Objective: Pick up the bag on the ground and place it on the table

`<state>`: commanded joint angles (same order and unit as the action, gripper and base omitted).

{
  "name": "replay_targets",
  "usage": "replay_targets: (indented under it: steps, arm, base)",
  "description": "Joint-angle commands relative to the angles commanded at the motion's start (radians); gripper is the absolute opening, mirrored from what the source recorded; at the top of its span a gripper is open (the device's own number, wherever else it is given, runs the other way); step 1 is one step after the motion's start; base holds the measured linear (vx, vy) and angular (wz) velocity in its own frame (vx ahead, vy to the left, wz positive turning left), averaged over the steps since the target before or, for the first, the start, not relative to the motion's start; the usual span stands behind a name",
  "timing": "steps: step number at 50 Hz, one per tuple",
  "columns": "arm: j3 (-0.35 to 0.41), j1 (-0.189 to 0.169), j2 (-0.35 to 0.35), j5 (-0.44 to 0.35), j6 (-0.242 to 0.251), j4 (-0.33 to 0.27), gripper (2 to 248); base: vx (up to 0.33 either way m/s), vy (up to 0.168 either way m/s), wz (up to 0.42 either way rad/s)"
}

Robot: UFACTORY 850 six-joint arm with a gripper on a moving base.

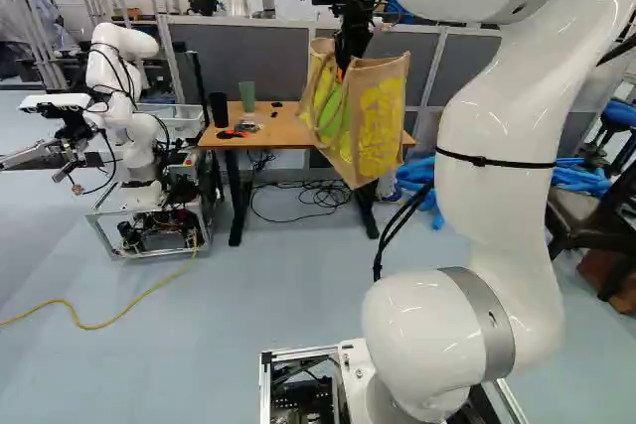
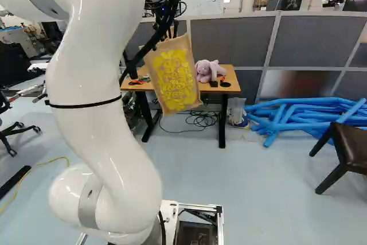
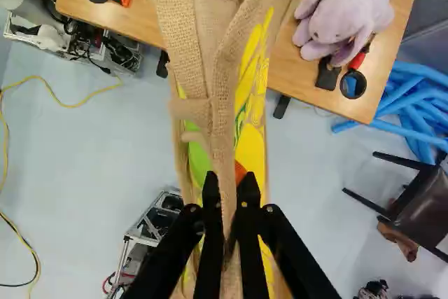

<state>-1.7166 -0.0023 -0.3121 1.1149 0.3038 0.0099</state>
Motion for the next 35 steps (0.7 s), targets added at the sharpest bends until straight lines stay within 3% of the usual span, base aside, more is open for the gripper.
replay_targets:
  steps: [35]
  arm:
    - [0.0, 0.0, 0.0, 0.0, 0.0, 0.0, 23]
  base:
    - [0.161, 0.072, -0.019]
